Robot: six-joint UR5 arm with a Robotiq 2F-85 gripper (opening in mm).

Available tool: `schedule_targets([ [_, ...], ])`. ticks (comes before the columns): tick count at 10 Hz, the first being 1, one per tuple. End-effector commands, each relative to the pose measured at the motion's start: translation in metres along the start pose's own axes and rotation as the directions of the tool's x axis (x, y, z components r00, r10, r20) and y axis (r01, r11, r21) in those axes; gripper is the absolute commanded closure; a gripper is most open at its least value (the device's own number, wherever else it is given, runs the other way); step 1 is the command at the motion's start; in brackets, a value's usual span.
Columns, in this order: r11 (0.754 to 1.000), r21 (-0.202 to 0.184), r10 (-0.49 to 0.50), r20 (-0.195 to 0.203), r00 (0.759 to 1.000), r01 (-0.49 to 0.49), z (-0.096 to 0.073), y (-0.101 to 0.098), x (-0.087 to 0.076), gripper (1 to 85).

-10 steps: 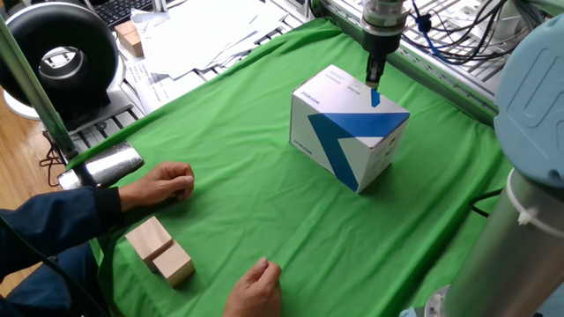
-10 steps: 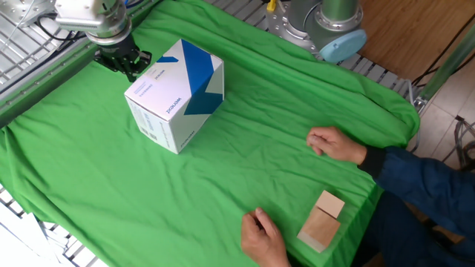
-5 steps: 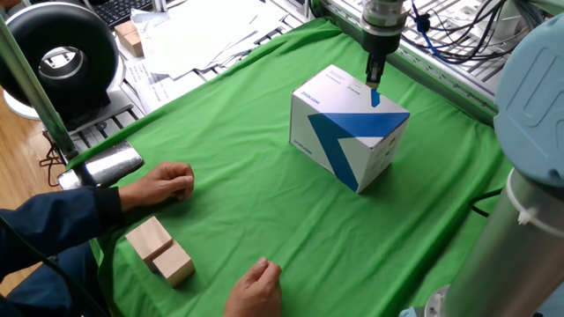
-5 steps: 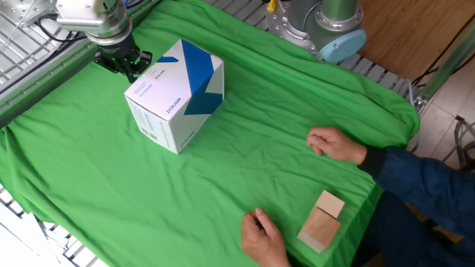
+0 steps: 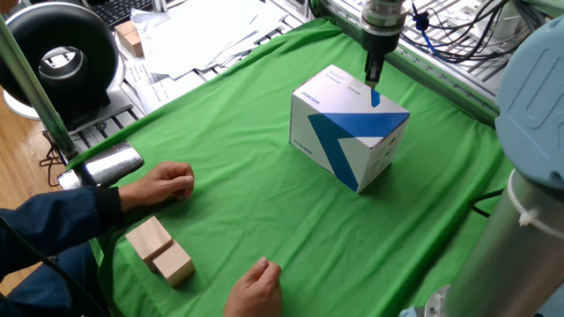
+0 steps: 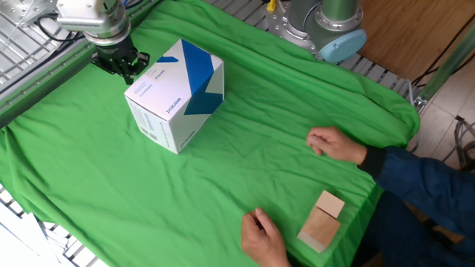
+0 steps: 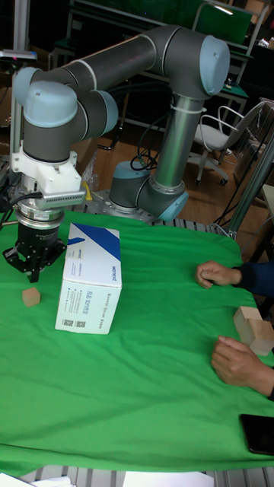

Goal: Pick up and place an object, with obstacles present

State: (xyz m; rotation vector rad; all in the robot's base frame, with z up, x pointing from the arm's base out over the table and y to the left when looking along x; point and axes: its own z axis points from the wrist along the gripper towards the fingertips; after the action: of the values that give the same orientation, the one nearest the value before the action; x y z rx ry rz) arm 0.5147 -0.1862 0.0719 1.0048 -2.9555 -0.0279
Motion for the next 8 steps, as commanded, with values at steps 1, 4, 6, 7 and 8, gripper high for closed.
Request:
schedule_targets([
  [1,0.996,-0.066,-0.045,0.11,0.993,0.052,0.017,0.005,-0.023,35.0],
  [4,0.997,-0.04,-0.055,0.095,0.994,0.059,0.04,-0.009,-0.012,39.7],
  [6,0.998,-0.025,-0.049,0.076,0.996,0.051,0.049,-0.012,-0.001,40.7],
  [7,0.999,-0.034,-0.04,0.07,0.997,0.042,0.052,-0.01,0.003,40.7],
  [8,0.998,-0.054,-0.03,0.07,0.997,0.034,0.053,-0.004,0.006,40.3],
])
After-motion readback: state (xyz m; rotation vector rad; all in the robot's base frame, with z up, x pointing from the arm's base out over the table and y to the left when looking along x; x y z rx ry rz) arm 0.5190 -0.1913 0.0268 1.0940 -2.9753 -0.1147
